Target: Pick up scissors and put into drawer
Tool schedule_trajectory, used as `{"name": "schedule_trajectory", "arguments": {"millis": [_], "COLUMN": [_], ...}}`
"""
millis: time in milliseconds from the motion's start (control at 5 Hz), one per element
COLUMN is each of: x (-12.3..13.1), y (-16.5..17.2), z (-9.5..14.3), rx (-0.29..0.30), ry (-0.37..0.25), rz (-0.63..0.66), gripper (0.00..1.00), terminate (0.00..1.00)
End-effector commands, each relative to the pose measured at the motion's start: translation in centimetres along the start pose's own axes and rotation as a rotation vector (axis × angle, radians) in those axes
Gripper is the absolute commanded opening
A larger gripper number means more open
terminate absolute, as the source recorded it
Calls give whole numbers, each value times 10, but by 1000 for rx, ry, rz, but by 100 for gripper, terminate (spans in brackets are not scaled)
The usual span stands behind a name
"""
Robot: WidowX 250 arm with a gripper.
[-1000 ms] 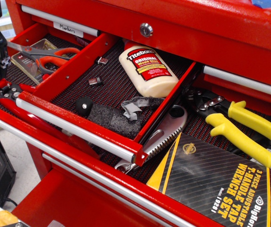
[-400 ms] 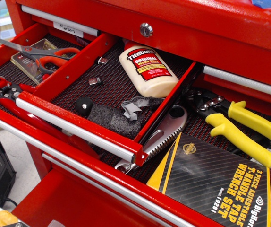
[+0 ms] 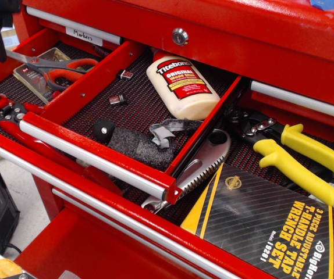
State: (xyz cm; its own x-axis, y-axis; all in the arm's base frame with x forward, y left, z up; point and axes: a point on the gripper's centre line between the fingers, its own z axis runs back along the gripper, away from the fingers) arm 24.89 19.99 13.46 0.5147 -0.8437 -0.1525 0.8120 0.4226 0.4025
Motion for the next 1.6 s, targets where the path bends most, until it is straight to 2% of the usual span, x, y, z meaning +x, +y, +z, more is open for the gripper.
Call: {"name": "schedule_trajectory", "arguments": {"millis": [0,200,600,1000,1200,1400], "x": [15,22,29,30,32,33], "y": [19,28,36,29,27,25], "z": [-5,-20,-47,-66,-72,-80], "rx": [59,32,-9,-29,-21,-49], "ry": [-96,-129,-156,-203,-207,-217], "rz": [-250,-275,-324,-290,-278,-244], "gripper": [100,100,100,100,100,100], "terminate": [0,0,0,0,0,0]}}
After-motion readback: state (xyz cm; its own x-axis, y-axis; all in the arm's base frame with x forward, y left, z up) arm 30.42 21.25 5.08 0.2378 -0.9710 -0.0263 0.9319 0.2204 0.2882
